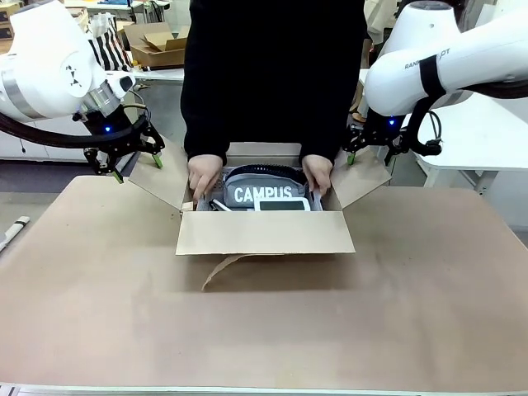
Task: Pack the gift set into the box.
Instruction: Lift both hands away from the flaps of the Package Box.
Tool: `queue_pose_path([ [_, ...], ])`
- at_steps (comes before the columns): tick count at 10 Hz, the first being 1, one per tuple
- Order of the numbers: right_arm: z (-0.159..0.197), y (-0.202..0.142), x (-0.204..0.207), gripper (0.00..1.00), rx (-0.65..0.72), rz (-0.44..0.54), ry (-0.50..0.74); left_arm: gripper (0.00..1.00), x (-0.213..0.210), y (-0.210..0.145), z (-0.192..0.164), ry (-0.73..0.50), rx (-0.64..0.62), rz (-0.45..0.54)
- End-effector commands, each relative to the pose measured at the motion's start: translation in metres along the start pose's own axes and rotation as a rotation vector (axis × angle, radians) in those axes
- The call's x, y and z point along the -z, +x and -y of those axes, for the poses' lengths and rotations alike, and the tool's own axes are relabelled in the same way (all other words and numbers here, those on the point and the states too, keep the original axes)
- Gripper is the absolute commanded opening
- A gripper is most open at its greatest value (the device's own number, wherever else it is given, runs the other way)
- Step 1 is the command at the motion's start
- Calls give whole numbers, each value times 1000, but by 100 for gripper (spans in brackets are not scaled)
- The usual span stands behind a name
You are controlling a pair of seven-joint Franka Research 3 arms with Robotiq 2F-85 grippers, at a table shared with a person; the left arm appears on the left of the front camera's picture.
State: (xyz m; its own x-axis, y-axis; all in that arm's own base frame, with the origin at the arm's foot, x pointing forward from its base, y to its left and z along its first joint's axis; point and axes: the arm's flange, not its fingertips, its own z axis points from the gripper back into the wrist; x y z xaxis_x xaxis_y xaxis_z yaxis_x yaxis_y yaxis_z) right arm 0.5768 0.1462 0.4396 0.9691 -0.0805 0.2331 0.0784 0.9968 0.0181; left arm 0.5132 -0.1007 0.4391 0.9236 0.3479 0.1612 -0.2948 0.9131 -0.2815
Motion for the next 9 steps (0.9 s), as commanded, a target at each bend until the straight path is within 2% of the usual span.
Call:
queue_pose_path([
  [1, -2, 2, -4, 100, 18, 3, -29, 100, -2, -1, 0, 21, -11, 15],
  [9, -2, 2, -4, 100, 18, 3, -29, 100, -2, -1, 0, 21, -11, 15],
])
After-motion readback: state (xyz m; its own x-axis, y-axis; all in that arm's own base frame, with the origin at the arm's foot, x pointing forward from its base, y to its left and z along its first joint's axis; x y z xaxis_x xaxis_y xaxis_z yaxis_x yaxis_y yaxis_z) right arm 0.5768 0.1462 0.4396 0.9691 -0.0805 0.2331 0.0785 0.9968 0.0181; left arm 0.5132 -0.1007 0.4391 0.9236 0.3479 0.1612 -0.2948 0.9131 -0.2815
